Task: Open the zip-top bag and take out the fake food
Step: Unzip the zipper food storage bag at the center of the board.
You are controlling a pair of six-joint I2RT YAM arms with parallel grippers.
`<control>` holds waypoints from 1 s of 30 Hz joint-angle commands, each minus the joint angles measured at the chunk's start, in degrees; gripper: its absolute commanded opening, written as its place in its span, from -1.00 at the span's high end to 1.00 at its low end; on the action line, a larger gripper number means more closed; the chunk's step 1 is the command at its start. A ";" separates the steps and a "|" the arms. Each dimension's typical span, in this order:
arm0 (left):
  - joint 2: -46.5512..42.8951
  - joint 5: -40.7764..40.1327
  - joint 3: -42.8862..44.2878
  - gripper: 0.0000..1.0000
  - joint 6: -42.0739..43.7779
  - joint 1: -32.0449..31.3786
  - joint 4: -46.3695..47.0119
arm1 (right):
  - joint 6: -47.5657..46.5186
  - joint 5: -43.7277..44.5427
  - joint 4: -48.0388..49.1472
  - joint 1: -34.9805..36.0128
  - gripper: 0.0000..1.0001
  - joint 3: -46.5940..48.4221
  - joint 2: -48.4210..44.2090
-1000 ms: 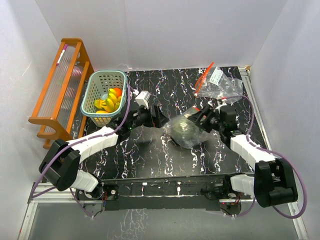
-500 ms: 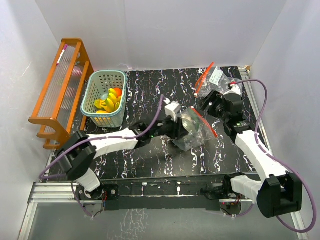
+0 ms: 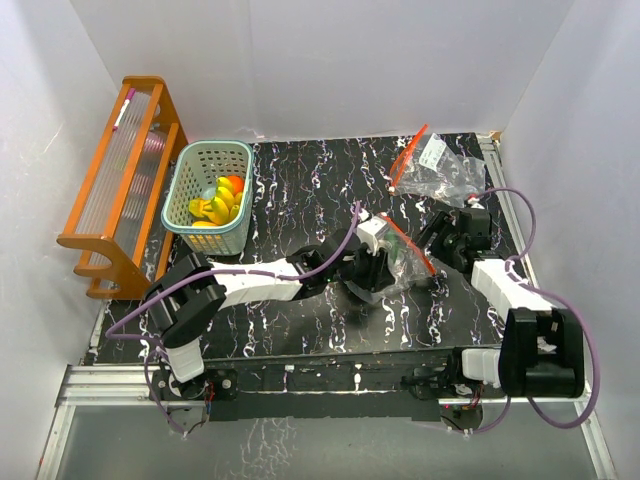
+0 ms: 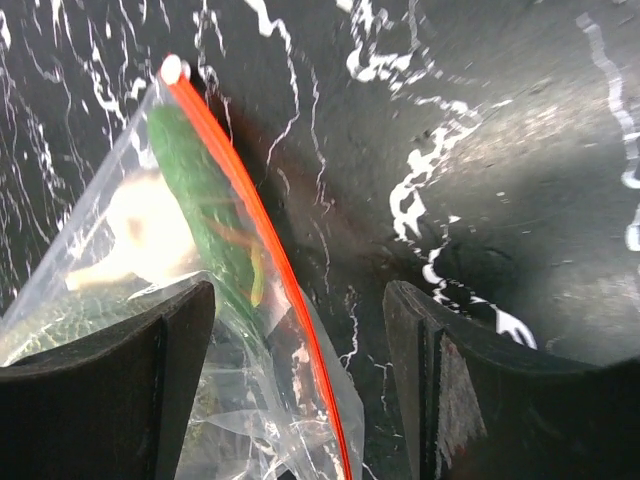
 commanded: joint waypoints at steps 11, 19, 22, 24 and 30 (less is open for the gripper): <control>-2.41 -1.34 -3.01 0.24 -0.30 0.18 0.28 | -4.24 -13.25 10.88 -0.05 0.70 -0.88 5.25; -8.02 -5.51 0.18 0.00 3.72 0.17 -0.68 | -8.22 -18.07 13.57 -0.05 0.85 -2.25 -1.98; -11.56 -8.51 0.66 -0.43 4.56 0.59 -0.68 | -9.51 -18.85 12.76 0.03 0.85 -1.41 -5.30; -14.13 -7.57 0.70 -0.90 5.08 1.83 -0.01 | -10.08 -20.11 12.13 0.04 0.85 -0.72 -7.41; -16.91 -3.35 0.31 -0.95 3.60 9.14 0.87 | -12.48 -23.72 13.66 0.30 0.85 -0.94 -13.14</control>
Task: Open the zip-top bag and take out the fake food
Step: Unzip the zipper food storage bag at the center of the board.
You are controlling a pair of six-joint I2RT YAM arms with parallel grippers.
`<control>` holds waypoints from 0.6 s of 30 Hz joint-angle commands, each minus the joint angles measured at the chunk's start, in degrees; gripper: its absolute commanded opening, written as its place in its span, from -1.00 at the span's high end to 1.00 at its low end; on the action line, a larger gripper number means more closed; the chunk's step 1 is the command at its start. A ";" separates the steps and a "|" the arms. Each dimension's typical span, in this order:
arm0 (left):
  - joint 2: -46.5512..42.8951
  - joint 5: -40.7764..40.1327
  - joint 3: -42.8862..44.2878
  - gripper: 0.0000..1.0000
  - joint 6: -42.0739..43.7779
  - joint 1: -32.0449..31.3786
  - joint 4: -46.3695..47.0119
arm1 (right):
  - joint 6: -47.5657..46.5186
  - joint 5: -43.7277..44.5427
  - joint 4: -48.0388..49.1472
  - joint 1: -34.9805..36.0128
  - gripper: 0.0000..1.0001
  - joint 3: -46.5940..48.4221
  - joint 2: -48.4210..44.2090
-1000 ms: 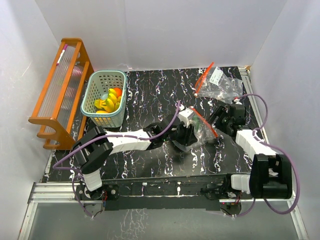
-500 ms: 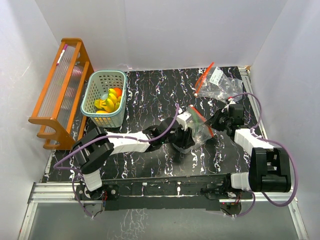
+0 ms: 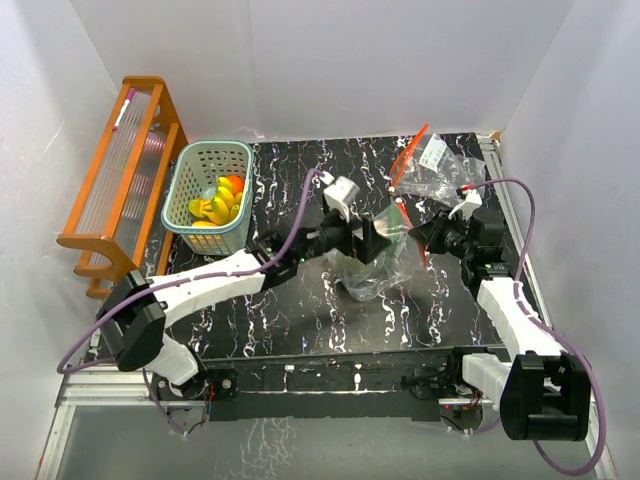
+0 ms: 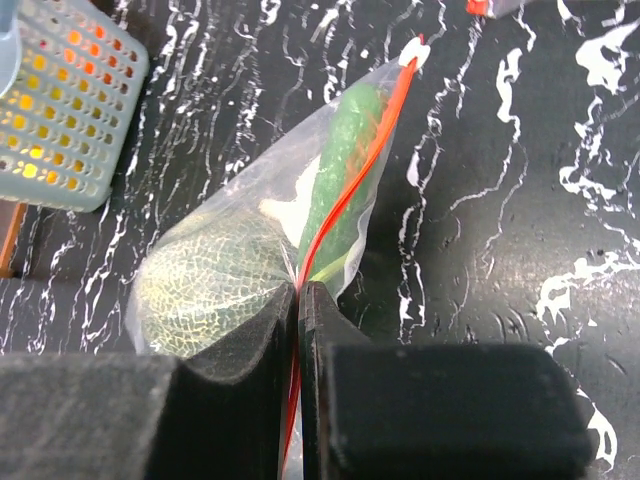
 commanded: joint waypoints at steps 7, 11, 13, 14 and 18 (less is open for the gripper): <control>-0.56 3.07 -0.95 -0.95 1.44 12.69 5.31 | -3.36 -11.50 10.55 0.59 0.85 -0.04 -9.92; 3.63 12.09 -1.98 -0.95 3.88 16.51 10.00 | -2.95 -19.49 14.06 0.59 0.85 0.02 -11.06; 5.77 20.51 -3.96 -0.95 0.63 20.02 15.83 | -2.17 -24.10 16.34 0.67 0.85 -0.15 -10.23; 6.74 23.85 -5.36 -0.95 -1.62 21.58 20.01 | -1.88 -25.80 17.22 0.87 0.85 -0.25 -10.00; 10.35 34.23 -8.26 -0.95 -6.22 24.81 34.50 | -1.72 -29.45 19.08 1.44 0.85 -0.15 -9.74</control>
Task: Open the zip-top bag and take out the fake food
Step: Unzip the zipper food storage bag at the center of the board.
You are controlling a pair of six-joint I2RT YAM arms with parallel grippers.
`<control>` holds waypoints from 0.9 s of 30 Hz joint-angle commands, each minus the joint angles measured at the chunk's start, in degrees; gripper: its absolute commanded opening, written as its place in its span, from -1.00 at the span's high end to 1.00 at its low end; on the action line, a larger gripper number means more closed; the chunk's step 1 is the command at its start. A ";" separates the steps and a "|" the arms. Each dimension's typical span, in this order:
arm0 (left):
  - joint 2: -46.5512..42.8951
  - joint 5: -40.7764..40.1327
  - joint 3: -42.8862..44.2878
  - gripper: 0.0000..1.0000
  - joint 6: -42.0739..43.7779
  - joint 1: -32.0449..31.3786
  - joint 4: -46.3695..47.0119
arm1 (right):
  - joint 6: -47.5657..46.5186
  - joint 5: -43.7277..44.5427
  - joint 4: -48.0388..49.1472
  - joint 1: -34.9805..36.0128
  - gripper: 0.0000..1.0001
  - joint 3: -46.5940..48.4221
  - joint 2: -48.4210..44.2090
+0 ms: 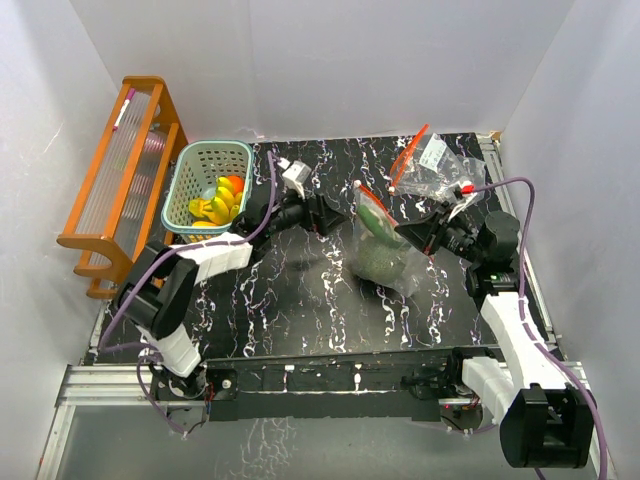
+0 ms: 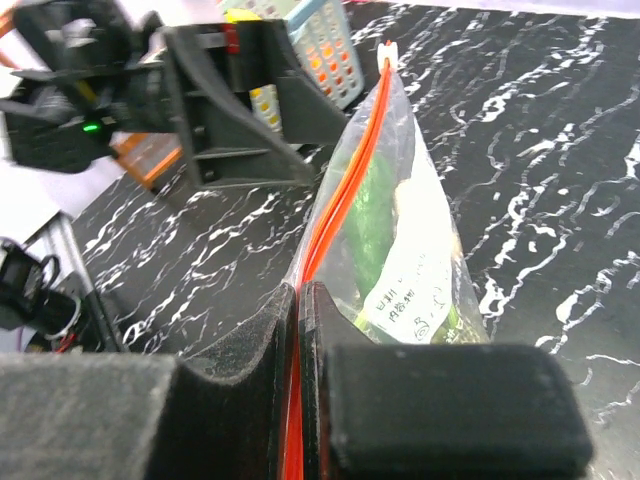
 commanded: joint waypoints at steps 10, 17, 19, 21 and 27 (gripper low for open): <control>15.03 30.37 -3.47 -0.95 -25.26 7.76 57.43 | 5.02 -11.43 14.15 1.22 0.85 -2.10 1.04; 18.43 36.89 0.75 -0.85 -31.87 8.07 62.73 | 5.91 -12.33 14.30 1.19 0.85 -1.70 0.13; 18.05 37.17 0.84 -0.56 -32.31 8.07 62.73 | 6.42 -12.29 14.71 1.23 0.85 -1.33 0.11; 17.75 37.37 0.65 -0.37 -32.46 7.95 62.73 | 7.33 -12.35 15.66 1.22 0.85 -1.01 0.10; 17.64 34.90 -0.45 0.00 -32.69 7.90 62.83 | 11.42 -13.25 20.50 1.23 0.85 -1.25 0.66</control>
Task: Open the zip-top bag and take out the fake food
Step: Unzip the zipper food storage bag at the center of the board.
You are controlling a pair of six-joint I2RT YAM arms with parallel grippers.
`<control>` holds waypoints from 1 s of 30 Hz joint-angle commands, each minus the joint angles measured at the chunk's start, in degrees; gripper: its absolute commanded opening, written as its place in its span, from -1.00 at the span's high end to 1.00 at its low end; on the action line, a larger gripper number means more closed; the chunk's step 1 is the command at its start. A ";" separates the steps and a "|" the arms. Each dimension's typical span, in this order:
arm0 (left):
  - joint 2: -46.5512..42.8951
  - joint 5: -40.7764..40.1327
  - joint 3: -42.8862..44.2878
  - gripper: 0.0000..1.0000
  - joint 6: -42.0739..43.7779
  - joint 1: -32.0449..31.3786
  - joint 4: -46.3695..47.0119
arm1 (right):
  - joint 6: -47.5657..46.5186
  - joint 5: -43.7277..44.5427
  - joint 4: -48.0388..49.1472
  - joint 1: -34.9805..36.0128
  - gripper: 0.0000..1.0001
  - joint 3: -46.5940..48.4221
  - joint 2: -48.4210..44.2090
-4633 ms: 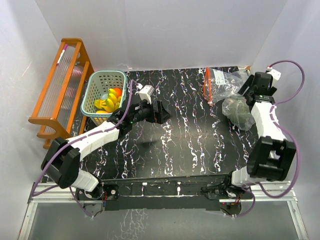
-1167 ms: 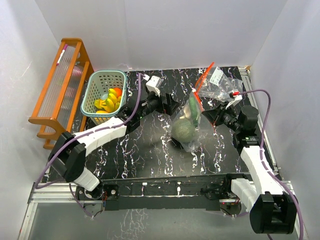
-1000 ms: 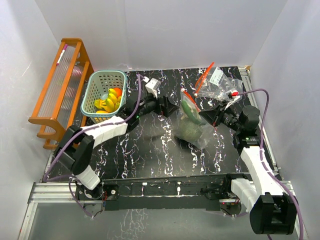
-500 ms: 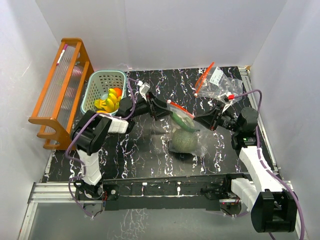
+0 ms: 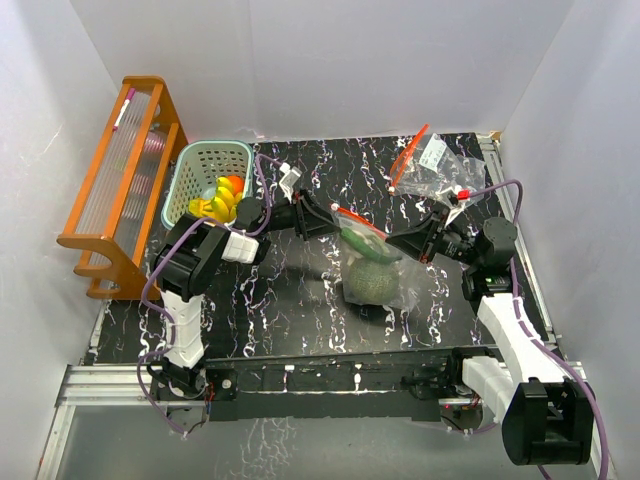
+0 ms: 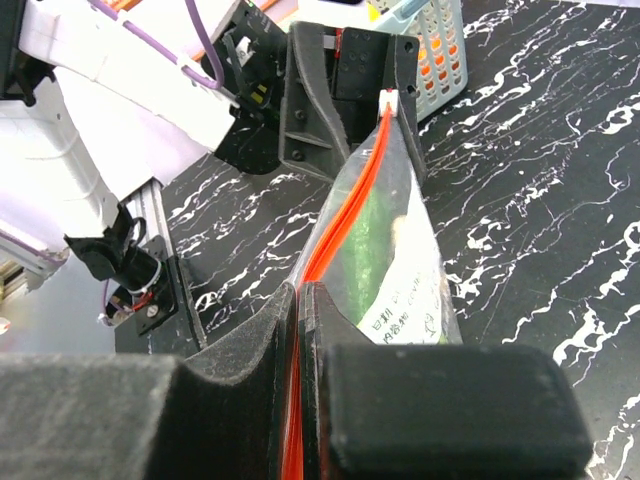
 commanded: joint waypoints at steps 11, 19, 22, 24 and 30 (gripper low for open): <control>-3.44 -1.64 5.06 1.00 -5.07 -0.77 11.84 | 4.84 -1.54 9.85 2.25 0.85 -0.12 0.44; -5.47 -2.98 2.95 0.05 -4.01 -0.93 11.83 | 2.91 -1.60 5.81 2.41 0.85 1.26 -0.78; -4.90 -2.81 2.89 -0.24 -3.80 -1.29 11.84 | 1.82 -1.27 4.21 2.34 0.85 1.90 -1.32; -4.60 -2.73 2.51 -0.59 -3.75 -1.39 11.89 | 2.01 -1.34 4.23 2.34 0.85 2.36 -1.57; -4.32 -3.64 0.95 -0.95 -2.01 -2.24 11.92 | 5.01 -2.26 6.23 2.35 0.85 3.04 -3.65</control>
